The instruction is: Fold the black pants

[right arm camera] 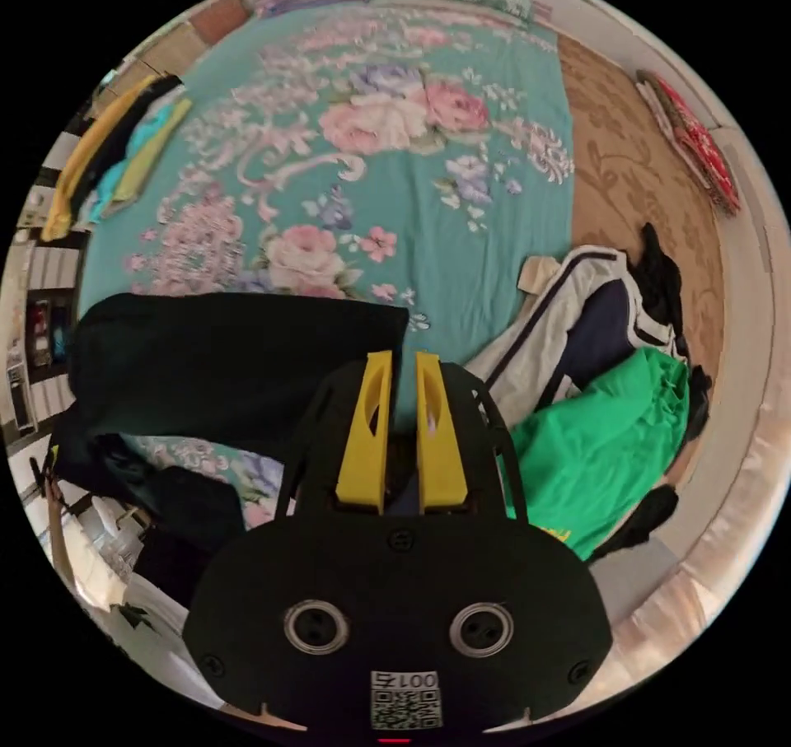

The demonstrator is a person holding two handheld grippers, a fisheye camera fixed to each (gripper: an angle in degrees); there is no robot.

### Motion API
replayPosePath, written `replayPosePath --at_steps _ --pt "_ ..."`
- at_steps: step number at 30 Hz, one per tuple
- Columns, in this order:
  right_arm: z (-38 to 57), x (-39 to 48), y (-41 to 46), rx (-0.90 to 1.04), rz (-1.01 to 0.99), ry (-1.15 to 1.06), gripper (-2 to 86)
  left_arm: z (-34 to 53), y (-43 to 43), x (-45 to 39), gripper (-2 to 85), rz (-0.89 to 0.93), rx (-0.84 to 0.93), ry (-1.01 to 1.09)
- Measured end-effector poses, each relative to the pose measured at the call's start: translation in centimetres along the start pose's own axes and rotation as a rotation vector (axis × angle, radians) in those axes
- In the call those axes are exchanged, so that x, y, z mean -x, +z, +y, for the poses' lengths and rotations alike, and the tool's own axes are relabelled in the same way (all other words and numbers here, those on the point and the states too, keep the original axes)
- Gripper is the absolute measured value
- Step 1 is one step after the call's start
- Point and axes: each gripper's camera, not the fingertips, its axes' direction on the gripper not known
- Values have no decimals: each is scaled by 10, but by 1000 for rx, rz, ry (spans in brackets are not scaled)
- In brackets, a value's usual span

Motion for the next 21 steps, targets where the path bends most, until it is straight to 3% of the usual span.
replayPosePath --at_steps 2,6,9,12,15,17,21 --pt "8 -1 4 -39 43 86 23 -2 0 -1 -8 8 15 24" --pt "107 44 -13 -265 -200 -25 45 -5 -3 10 -8 51 30 56" --pt "193 104 19 -135 -361 -141 97 -6 -2 27 -8 100 23 57" --pt "269 147 71 22 -431 -96 129 -5 -1 50 -8 163 19 42" --pt "303 170 116 111 -446 26 132 -4 1 73 -8 226 30 19" --pt "308 182 116 41 -327 88 110 -5 1 85 -8 257 42 16" --pt "303 223 112 43 -139 -38 42 -14 1 103 -8 300 48 32"
